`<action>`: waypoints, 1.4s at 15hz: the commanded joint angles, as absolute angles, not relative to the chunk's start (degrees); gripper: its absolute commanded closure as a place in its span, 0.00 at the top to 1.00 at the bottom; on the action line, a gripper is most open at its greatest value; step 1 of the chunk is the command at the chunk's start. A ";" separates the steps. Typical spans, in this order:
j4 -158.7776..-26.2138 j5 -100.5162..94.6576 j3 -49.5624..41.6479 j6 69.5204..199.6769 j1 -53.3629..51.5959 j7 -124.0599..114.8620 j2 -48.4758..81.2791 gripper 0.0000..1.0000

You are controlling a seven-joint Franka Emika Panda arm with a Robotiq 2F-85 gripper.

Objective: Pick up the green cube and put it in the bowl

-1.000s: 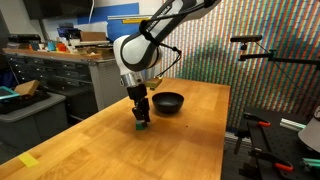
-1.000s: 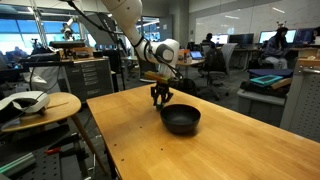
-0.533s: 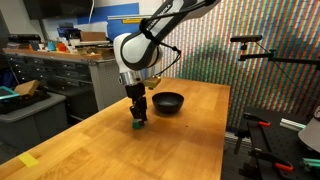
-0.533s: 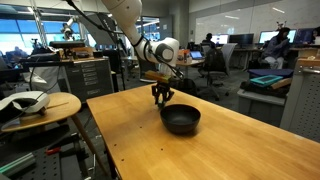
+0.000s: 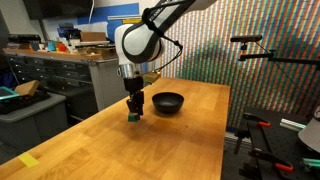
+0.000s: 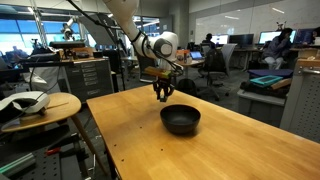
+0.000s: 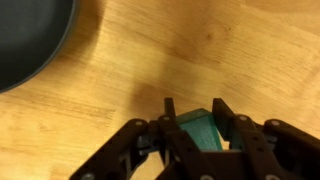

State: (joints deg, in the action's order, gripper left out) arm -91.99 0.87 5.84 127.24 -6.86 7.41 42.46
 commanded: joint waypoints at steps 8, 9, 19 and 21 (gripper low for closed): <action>-103.09 2.57 2.57 134.18 -3.94 -2.63 29.52 0.18; -103.74 3.08 2.19 133.97 -3.38 -3.60 28.68 0.18; -109.00 11.52 -0.60 133.00 2.79 -8.81 24.30 0.18; -108.75 13.57 -1.00 132.21 3.90 -9.65 24.88 0.18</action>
State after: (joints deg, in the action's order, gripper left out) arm -107.12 10.36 -0.68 132.68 2.55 -7.94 26.47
